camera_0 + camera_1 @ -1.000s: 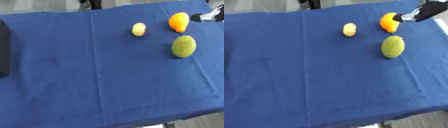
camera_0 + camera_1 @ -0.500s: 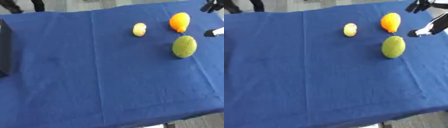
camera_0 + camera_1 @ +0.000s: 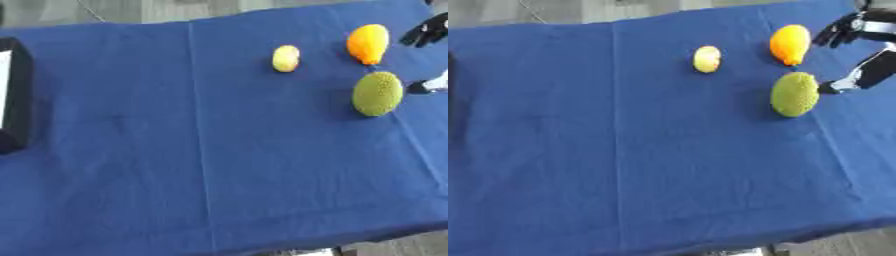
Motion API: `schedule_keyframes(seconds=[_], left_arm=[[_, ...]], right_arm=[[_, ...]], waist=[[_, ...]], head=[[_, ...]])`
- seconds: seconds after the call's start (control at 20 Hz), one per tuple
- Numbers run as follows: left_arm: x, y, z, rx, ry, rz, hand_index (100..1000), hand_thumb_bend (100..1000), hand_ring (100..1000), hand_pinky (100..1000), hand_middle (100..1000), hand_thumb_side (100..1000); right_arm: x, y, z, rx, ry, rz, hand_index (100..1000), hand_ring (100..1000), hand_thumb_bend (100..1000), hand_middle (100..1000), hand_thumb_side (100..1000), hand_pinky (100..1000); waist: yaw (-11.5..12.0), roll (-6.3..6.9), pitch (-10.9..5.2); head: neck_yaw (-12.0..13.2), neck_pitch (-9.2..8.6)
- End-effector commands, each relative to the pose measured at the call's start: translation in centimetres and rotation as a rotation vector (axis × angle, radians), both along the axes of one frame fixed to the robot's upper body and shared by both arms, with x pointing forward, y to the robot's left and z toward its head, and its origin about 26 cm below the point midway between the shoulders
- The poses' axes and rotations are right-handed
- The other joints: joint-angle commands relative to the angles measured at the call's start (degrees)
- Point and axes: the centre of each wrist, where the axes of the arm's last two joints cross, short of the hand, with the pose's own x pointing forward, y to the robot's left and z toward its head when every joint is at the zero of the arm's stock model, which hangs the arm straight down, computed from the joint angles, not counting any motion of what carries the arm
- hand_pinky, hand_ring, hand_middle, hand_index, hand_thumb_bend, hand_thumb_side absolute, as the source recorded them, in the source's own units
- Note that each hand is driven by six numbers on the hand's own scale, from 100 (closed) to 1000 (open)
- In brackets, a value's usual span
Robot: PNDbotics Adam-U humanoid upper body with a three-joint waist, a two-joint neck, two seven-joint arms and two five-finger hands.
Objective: Pick up the objects with one hand, pass them to the other hand, and then place them into the box on the other side of the table.
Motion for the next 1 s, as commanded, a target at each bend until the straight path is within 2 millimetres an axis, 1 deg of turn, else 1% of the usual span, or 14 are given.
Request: schedule_keyframes(seconds=[0.05,0.1,0.15,0.2,0.25,0.35,0.7,0.9,1.0], left_arm=[[-0.4,0.5,1.7,0.029,-0.037,0.008,883,692,860,746,893,658],[-0.4,0.5,1.7,0.029,-0.038,0.008,883,690,860,746,891,652],[-0.5,0.5,1.7,0.029,-0.039,0.008,882,689,860,746,891,652],[-0.5,0.5,1.7,0.028,-0.041,0.008,882,689,860,746,891,652],[-0.5,0.5,1.7,0.026,-0.043,0.009,882,689,860,746,890,652],[-0.5,0.5,1.7,0.023,-0.044,0.009,881,689,860,746,890,653],[-0.5,0.5,1.4,0.017,-0.038,0.008,880,686,860,746,890,655],[-0.5,0.4,1.2,0.014,-0.034,0.006,880,685,861,747,890,656],[-0.5,0.4,1.2,0.014,-0.033,0.005,880,684,861,747,890,656]], right_arm=[[0.1,-0.5,0.1,-0.020,-0.010,-0.023,861,815,555,792,340,852],[0.2,-0.6,-0.3,-0.016,-0.003,-0.026,860,815,537,791,366,852],[0.2,-0.7,-0.5,-0.013,0.001,-0.028,860,815,538,791,367,852],[0.3,-0.7,-0.8,-0.011,0.006,-0.031,860,815,545,791,348,852],[0.4,-0.7,-1.1,-0.010,0.009,-0.034,860,815,538,791,369,852],[0.6,-0.8,-1.6,-0.008,0.019,-0.040,860,815,537,791,373,851],[1.5,-0.9,-2.8,-0.007,0.041,-0.055,865,818,545,796,377,850],[2.0,-1.0,-3.2,-0.028,0.036,-0.074,866,818,569,797,370,850],[2.2,-1.0,-3.2,-0.040,0.021,-0.086,866,817,565,796,367,849]], waist=[[0.1,0.00,-0.64],[0.1,0.03,-0.60],[0.1,0.06,-0.58],[0.2,0.08,-0.56],[0.2,0.09,-0.54],[0.2,0.12,-0.50],[0.4,0.36,-0.40],[0.6,0.49,-0.29],[0.6,0.55,-0.23]], head=[[-1.7,-0.63],[-2.1,-0.68],[-2.5,-0.71],[-2.8,-0.72],[-3.0,-0.72],[-3.3,-0.73],[-3.2,-0.62],[-3.0,-0.63],[-2.9,-0.65]])
